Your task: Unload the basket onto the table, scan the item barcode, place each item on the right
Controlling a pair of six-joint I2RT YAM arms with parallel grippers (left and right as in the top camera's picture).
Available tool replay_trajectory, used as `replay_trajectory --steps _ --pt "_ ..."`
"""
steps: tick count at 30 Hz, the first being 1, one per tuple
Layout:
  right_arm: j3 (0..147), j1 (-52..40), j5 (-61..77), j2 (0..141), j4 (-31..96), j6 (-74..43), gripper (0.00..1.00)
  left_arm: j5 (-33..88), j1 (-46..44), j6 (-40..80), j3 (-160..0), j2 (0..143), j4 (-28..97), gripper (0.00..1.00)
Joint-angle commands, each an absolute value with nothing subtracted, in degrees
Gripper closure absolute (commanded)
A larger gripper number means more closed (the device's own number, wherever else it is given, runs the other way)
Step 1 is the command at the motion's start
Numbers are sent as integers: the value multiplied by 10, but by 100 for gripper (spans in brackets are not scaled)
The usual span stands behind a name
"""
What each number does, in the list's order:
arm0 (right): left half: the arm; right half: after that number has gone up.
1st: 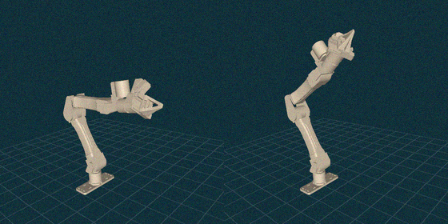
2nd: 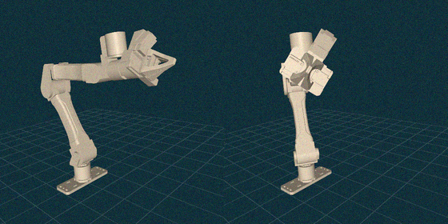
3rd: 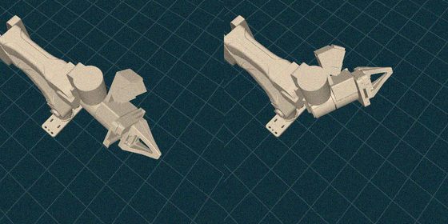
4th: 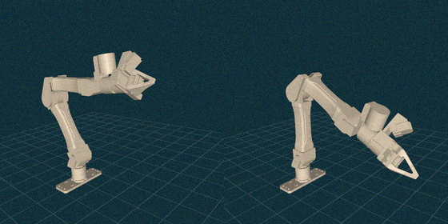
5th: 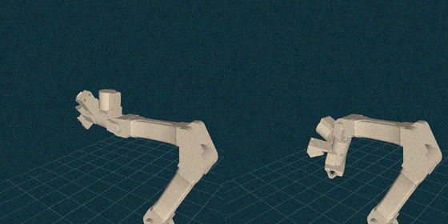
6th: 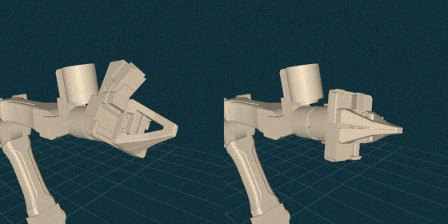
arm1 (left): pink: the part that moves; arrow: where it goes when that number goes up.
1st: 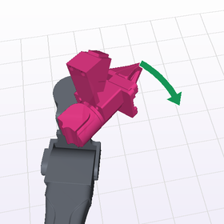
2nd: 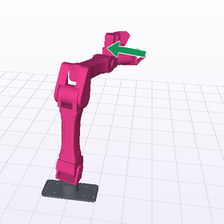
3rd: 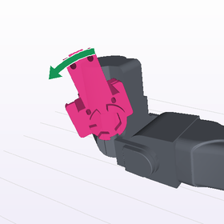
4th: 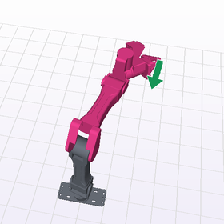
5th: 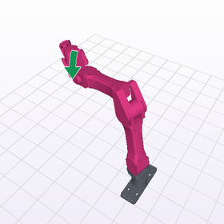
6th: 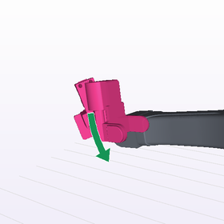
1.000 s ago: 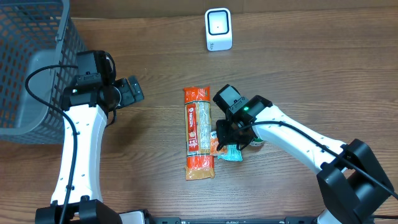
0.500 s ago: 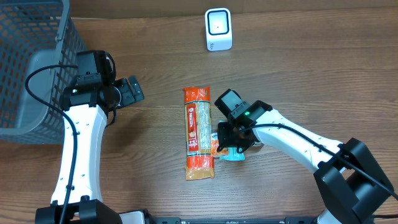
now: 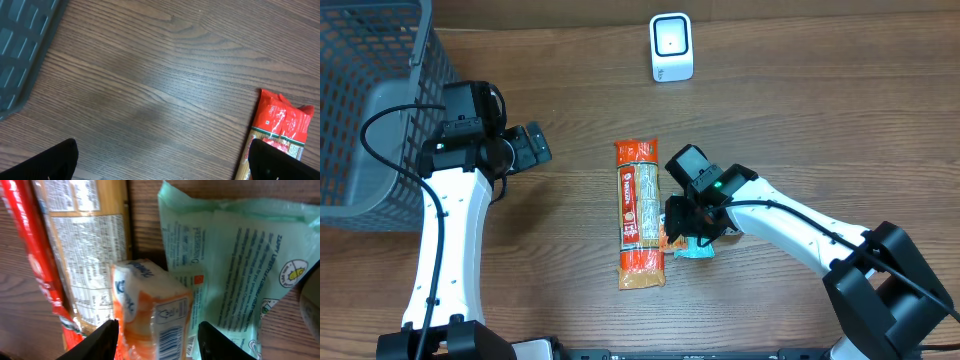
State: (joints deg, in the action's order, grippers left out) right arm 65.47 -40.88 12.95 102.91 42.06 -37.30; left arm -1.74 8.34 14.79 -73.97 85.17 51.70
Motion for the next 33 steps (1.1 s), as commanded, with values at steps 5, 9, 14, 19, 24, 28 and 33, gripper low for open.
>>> replay_trajectory --steps 5,9,14,19,24,28,33 --pt "641 -409 145 1022 402 -382 57 -15 83 141 -742 852 517 0" --pt "646 -408 147 1022 402 -382 68 -15 83 141 -742 852 517 0" --pt "674 -408 146 1015 418 -351 73 -15 83 141 -742 852 517 0" --pt "714 -408 118 998 457 -325 77 -15 83 141 -742 852 517 0" --pt "749 -408 57 989 501 -297 77 -15 83 141 -742 852 517 0" --pt "793 -408 -36 989 552 -295 77 -15 83 141 -742 852 517 0" --pt "870 -404 -152 989 608 -264 71 -15 83 141 -742 852 517 0"
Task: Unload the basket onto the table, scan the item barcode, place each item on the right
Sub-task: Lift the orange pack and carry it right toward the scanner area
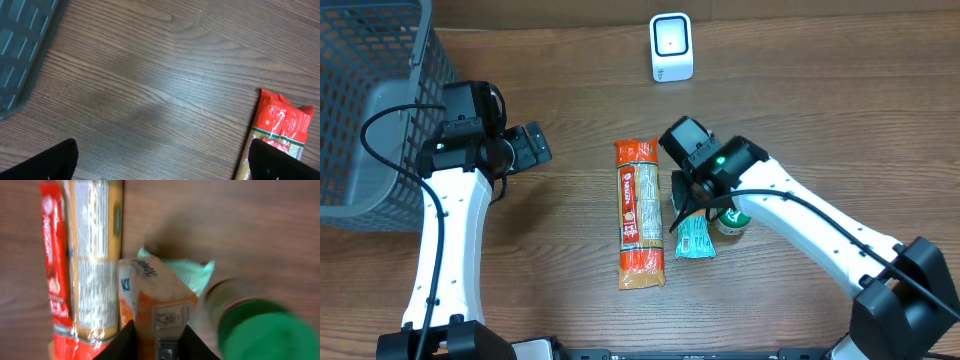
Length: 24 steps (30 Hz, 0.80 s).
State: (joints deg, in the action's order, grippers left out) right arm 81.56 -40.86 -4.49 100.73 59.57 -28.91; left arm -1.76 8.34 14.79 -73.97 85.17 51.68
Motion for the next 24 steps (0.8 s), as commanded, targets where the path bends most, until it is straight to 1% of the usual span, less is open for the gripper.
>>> replay_trajectory --steps 1,4,7,11,14,18,24 --pt "880 -402 -167 989 613 -260 70 -15 83 141 -742 852 517 0" --pt "897 -384 -202 989 613 -230 66 -15 83 141 -742 852 517 0" --pt "897 -354 -216 990 613 -218 66 -15 83 141 -742 852 517 0" --pt "896 -300 -203 990 621 -206 67 -15 83 141 -742 852 517 0" --pt "896 -270 -140 990 614 -177 66 -15 83 141 -742 852 517 0" --pt "896 -244 -71 990 596 -145 50 -15 83 141 -742 852 517 0" --pt "896 -227 19 1004 551 -145 50 -15 83 141 -742 852 517 0"
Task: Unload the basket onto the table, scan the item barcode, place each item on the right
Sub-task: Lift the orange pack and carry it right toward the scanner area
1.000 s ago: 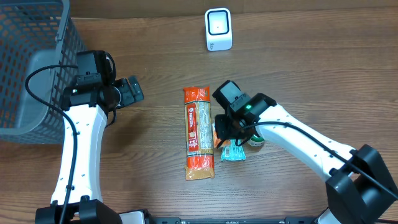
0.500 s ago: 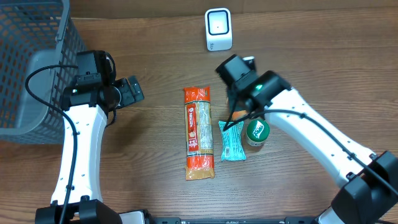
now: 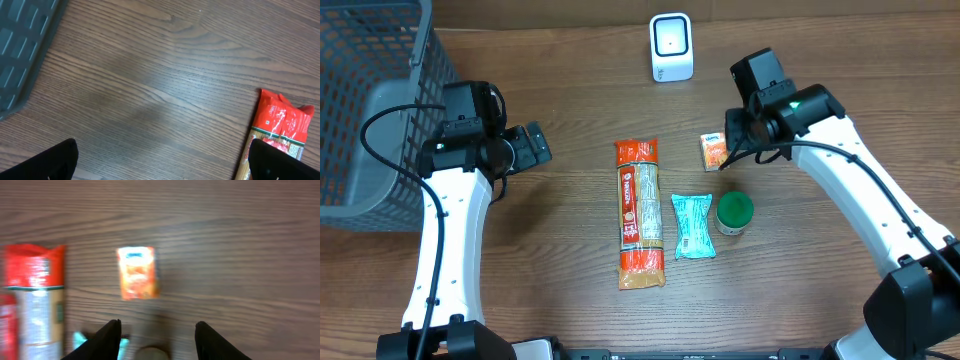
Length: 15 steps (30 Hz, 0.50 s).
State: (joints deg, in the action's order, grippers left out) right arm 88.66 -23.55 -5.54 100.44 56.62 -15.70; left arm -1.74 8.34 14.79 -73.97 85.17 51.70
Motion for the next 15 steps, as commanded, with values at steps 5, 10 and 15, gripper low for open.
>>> replay_trajectory --steps 5,10,15 --pt "896 -209 66 1057 523 -145 50 -15 83 141 -742 852 517 0" --pt "896 -179 113 1119 507 -130 49 -15 83 141 -742 852 517 0" --pt "896 -122 246 1165 491 -65 48 -15 83 141 -742 852 517 0"
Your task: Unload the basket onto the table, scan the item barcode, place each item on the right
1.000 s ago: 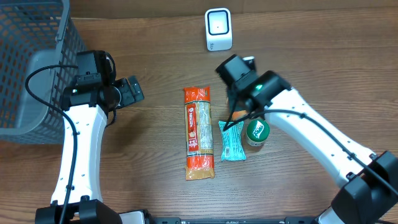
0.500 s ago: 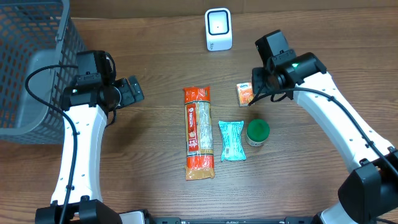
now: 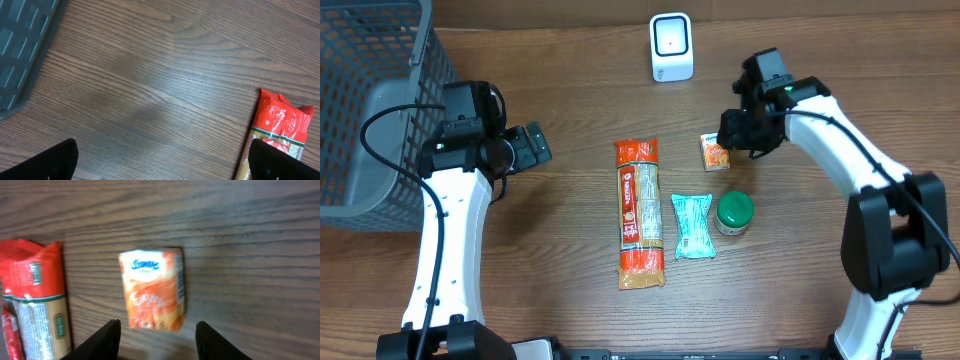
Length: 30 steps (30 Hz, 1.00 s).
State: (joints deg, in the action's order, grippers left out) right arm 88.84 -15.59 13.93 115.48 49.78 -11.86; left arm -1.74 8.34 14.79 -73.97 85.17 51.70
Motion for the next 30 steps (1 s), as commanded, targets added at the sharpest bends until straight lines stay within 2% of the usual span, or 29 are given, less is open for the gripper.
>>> replay_trajectory --steps 1,6,12,16,28,30 --pt "896 -112 269 1170 490 -53 48 -15 83 141 -742 852 517 0" --pt "896 -71 321 1192 493 -18 48 -15 83 141 -742 852 517 0" --pt "883 -81 319 1206 468 -10 49 -15 83 141 -742 852 517 0" --pt "865 -96 309 1206 435 -10 58 -15 83 141 -742 852 517 0" --pt "814 -113 270 1206 372 -10 59 -15 83 141 -742 852 517 0" --pt "814 -113 270 1206 373 -10 64 -15 83 141 -742 852 517 0"
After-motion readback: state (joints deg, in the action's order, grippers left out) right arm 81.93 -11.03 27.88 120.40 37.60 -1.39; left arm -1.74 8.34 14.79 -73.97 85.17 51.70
